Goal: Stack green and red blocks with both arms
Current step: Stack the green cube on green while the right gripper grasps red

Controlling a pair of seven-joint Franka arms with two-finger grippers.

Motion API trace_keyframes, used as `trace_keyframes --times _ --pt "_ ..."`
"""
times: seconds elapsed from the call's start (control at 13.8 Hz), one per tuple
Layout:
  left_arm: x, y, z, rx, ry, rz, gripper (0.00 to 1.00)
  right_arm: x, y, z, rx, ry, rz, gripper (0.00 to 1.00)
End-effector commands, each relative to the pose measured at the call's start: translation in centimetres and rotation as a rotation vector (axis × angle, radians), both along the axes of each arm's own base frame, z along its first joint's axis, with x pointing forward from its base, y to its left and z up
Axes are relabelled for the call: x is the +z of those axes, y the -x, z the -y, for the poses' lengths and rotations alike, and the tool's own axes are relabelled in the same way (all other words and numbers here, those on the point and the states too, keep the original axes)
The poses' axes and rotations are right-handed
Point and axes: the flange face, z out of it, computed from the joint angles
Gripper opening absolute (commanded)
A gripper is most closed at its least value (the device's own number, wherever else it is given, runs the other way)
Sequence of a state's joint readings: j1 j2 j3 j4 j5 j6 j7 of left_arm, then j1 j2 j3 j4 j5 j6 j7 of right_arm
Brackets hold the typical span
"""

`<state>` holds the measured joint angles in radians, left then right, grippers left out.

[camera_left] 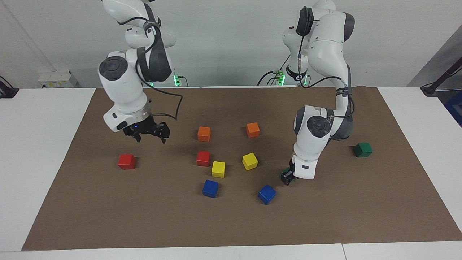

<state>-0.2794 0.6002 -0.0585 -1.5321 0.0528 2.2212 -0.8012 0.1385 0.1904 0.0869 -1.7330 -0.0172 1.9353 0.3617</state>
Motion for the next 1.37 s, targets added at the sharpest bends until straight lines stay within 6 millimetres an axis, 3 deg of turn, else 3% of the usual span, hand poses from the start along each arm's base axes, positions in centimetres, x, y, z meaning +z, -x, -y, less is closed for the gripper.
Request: trace_keyframes --times 0.0,0.14,0.36,0.72,1.08,1.3 --pt "0.6 -0.3 0.3 0.009 -0.004 0.016 0.0 -1.1 0.1 -5.0 -0.032 -0.006 0.024 1.0" --pt "1.9 -0.3 -1.0 0.013 -0.021 -0.006 0.0 -2.1 0.2 -7.2 -0.014 -0.002 0.052 1.0" --pt "6.5 0.1 -4.4 -0.075 -0.032 -0.026 0.0 -4.8 0.3 -8.0 -0.018 -0.014 0.069 1.0" --pt "11.1 1.7 -15.2 -0.341 -0.048 -0.119 0.0 -7.3 0.8 -11.7 -0.056 -0.029 0.071 1.0" --pt "11.6 4.8 -28.9 -0.618 -0.047 -0.126 0.0 -11.4 1.5 -11.3 -0.054 -0.035 0.08 0.99" --pt "9.9 6.6 -33.3 -0.681 -0.015 -0.08 0.0 -12.5 1.8 -11.1 -0.058 -0.038 0.082 0.99"
